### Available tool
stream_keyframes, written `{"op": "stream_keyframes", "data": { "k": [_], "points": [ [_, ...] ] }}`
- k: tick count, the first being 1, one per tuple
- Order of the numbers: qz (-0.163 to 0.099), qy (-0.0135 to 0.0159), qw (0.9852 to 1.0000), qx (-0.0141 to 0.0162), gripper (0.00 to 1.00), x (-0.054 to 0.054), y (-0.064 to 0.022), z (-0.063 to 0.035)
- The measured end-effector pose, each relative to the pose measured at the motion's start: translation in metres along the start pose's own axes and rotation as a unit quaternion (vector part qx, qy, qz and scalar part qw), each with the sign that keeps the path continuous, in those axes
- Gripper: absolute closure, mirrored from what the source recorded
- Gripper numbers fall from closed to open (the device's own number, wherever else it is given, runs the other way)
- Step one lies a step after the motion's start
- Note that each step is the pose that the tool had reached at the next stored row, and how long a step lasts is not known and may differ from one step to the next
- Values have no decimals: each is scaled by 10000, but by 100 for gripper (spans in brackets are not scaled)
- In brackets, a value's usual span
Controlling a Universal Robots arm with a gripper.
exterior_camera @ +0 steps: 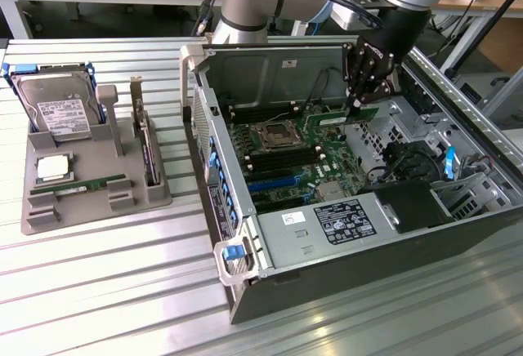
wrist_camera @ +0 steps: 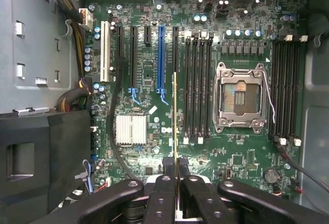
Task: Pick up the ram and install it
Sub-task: 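Insert the ram into the slot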
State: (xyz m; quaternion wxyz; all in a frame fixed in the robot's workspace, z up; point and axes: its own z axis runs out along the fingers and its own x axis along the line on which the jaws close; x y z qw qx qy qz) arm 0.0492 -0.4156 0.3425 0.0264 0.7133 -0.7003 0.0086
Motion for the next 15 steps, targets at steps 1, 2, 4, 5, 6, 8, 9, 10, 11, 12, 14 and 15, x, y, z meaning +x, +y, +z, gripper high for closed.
{"op": "stream_keyframes", "data": {
  "k": [1,2,4,5,6,8,9,10,11,12,14,15],
  "points": [
    [0,-1,10000,0,88,0,0,8],
    [0,-1,10000,0,88,-1,0,12],
    [0,0,10000,0,88,-1,-1,23],
    [0,-1,10000,0,88,-2,-1,34],
    [0,0,10000,0,88,-2,-1,43],
    [0,0,10000,0,88,-3,-1,60],
    [0,0,10000,0,88,-3,-2,68],
    [0,0,10000,0,88,-4,-2,75],
    [0,0,10000,0,88,-4,-2,83],
    [0,0,10000,0,88,-4,-2,90],
    [0,0,10000,0,88,-5,-3,102],
    [0,0,10000,0,88,-5,-3,107]
  ]
}}
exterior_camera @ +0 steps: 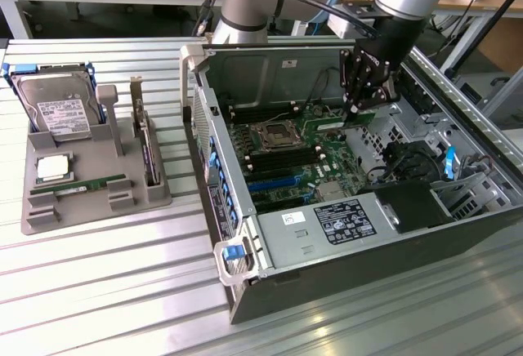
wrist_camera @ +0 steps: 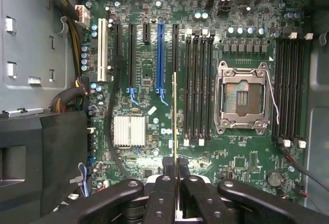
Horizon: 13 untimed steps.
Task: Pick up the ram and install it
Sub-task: 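Insert the ram into the slot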
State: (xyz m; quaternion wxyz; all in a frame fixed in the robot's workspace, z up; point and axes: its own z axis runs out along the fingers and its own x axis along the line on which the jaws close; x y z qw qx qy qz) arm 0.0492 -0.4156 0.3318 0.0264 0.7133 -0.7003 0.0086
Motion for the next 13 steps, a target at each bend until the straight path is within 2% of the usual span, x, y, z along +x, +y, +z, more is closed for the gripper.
{"op": "stream_keyframes", "data": {
  "k": [13],
  "points": [
    [0,0,10000,0,88,-4,-2,88]
  ]
}}
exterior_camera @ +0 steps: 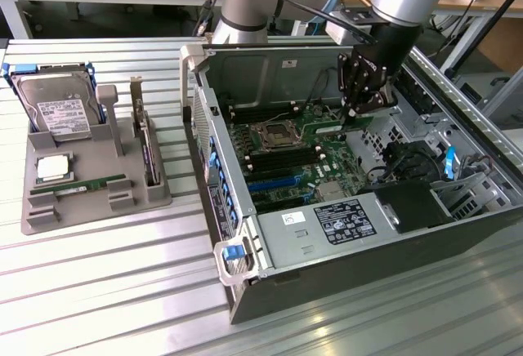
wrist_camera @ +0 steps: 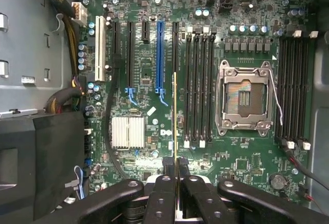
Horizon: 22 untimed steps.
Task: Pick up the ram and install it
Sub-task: 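Insert the ram into the slot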
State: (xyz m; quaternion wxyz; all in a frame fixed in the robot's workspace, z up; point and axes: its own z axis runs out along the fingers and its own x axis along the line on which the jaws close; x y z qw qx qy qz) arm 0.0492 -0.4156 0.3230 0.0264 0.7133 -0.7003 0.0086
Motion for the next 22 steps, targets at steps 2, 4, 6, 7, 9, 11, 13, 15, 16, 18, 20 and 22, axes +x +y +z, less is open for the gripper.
{"op": "stream_keyframes", "data": {
  "k": [2,4,6,7,9,11,13,15,16,18,20,22],
  "points": [
    [0,0,10000,0,88,-1,0,14],
    [0,0,10000,0,88,-1,-1,24],
    [0,0,10000,0,88,-2,-1,38],
    [0,0,10000,0,88,-2,-1,41],
    [0,-1,10000,0,88,-3,-1,51],
    [0,0,10000,0,88,-3,-2,67],
    [0,0,10000,0,88,-4,-2,81],
    [0,0,10000,0,88,-5,-2,92],
    [0,0,10000,0,88,-5,-2,95],
    [0,0,10000,0,88,-5,-3,107],
    [0,0,10000,0,88,-6,-3,118],
    [0,0,10000,0,88,-7,-4,138]
  ]
}}
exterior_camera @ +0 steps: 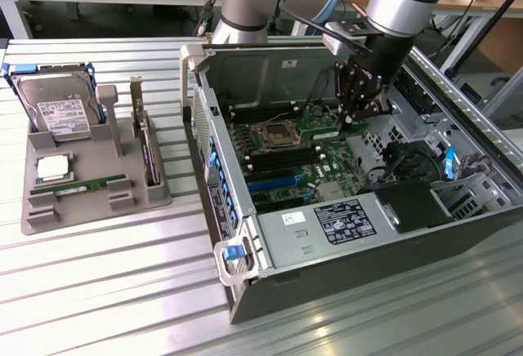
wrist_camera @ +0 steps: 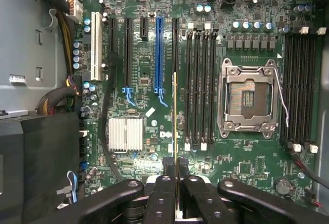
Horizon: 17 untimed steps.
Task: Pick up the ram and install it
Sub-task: 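Insert the ram into the slot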
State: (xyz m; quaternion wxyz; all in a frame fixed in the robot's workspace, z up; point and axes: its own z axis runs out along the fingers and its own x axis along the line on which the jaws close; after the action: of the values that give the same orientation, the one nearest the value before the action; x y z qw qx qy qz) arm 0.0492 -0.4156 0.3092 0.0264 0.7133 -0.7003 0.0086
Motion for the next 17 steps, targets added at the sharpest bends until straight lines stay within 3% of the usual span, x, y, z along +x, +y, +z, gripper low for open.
{"op": "stream_keyframes", "data": {
  "k": [12,17],
  "points": [
    [0,-1,10000,0,88,-11,4,63],
    [0,1,10000,0,88,-97,2,66]
  ]
}}
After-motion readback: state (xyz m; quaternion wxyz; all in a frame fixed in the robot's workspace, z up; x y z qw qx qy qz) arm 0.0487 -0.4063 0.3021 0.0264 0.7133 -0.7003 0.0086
